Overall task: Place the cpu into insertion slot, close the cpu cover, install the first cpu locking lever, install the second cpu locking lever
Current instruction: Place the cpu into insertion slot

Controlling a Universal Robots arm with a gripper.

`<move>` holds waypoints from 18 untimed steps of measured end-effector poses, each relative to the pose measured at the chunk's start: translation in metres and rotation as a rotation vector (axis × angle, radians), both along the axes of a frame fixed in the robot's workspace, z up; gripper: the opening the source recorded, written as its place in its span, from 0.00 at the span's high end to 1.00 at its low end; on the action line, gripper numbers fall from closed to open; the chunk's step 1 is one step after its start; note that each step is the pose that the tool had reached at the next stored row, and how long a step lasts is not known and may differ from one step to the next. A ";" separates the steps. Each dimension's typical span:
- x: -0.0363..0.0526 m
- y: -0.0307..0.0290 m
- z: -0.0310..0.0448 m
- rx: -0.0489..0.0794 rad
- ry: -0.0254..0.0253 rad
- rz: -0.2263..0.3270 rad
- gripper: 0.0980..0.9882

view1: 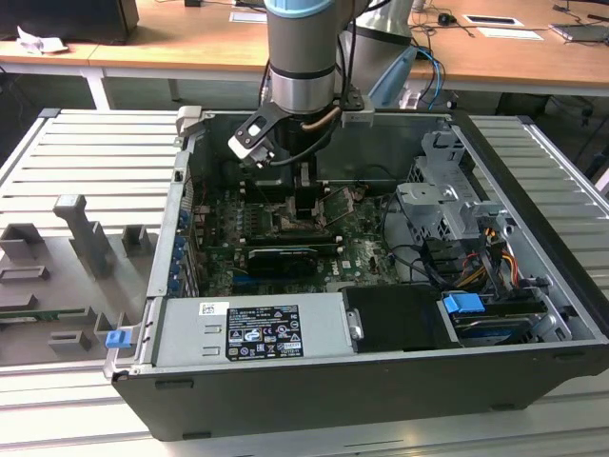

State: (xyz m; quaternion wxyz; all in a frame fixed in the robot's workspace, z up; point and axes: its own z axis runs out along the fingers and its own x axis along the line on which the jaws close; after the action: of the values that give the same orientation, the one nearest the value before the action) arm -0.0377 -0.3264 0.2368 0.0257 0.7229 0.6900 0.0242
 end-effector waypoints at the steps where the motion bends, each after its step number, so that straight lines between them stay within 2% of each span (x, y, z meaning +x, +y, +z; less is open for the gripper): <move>1: 0.0000 0.0004 -0.0004 0.000 0.0000 0.000 0.52; 4: 0.0000 0.0039 -0.0028 0.000 -0.0001 0.000 0.52; 16: 0.0000 0.0039 -0.0087 0.000 0.0000 0.000 0.52; 18: -0.0003 0.0055 -0.0110 0.000 0.0000 0.000 0.52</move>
State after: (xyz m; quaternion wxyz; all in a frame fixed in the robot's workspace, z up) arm -0.0380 -0.3209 0.2258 0.0257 0.7228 0.6902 0.0242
